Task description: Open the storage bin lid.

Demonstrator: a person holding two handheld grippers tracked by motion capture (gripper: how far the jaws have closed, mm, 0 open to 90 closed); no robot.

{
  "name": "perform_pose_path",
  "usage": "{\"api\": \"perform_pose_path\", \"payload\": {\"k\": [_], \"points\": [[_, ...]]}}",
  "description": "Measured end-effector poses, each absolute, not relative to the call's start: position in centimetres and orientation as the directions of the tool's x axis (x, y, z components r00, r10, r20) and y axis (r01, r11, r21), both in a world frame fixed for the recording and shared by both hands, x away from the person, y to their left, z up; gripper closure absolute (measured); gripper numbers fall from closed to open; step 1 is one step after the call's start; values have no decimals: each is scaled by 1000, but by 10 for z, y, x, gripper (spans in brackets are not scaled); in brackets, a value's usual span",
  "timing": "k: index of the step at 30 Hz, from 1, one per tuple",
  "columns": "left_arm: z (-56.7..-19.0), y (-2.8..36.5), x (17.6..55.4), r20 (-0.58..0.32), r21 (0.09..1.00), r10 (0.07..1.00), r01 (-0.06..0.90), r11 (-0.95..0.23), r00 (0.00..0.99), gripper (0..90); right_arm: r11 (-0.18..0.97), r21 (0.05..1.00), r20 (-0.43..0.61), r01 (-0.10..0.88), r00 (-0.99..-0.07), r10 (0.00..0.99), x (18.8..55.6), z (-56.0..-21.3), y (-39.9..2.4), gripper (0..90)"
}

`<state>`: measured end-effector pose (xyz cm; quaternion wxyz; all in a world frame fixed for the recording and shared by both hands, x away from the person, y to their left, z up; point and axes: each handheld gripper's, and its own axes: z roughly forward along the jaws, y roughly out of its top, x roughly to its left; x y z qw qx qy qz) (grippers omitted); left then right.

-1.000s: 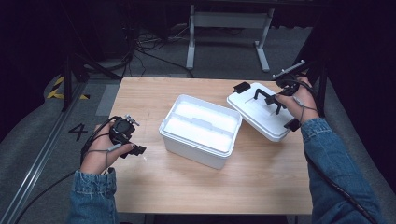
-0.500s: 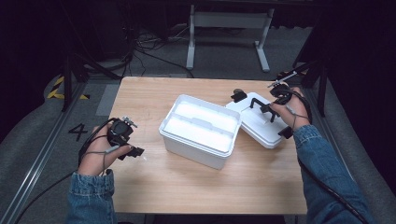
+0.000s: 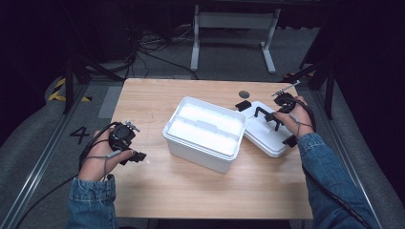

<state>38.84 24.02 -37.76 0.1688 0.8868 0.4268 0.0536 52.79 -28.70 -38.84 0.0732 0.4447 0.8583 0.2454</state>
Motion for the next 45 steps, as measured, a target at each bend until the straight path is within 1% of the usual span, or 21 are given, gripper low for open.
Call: {"api": "perform_pose_path", "payload": {"k": [17,20,22,25,26,27,31,37,45], "points": [[-379,239,391,-43,339,771,735,-587,635,231,453,444,158,773,-566,809,527,-409,-295,831],[-380,239,391,-45,336,774,739,-584,632,229,430,435,186,791,-547,816,528,-413,-298,793],[-380,240,391,-45,336,774,739,-583,631,229,413,443,190,796,-534,824,529,-413,-300,745],[-381,240,391,-45,337,775,740,-582,631,229,409,453,176,792,-529,830,530,-412,-303,664],[-381,240,391,-45,337,775,740,-582,631,229,409,453,176,792,-529,830,530,-412,-303,664],[-381,240,391,-46,338,774,739,-583,632,228,418,462,154,782,-535,831,531,-412,-305,597],[-381,239,391,-52,332,776,744,-580,629,227,412,488,130,770,-530,838,532,-409,-309,536],[-382,240,392,-51,337,774,741,-581,631,227,403,529,125,747,-539,833,527,-399,-307,496],[-382,239,392,-43,331,771,737,-589,635,226,414,571,128,709,-575,808,511,-384,-305,483]]}}
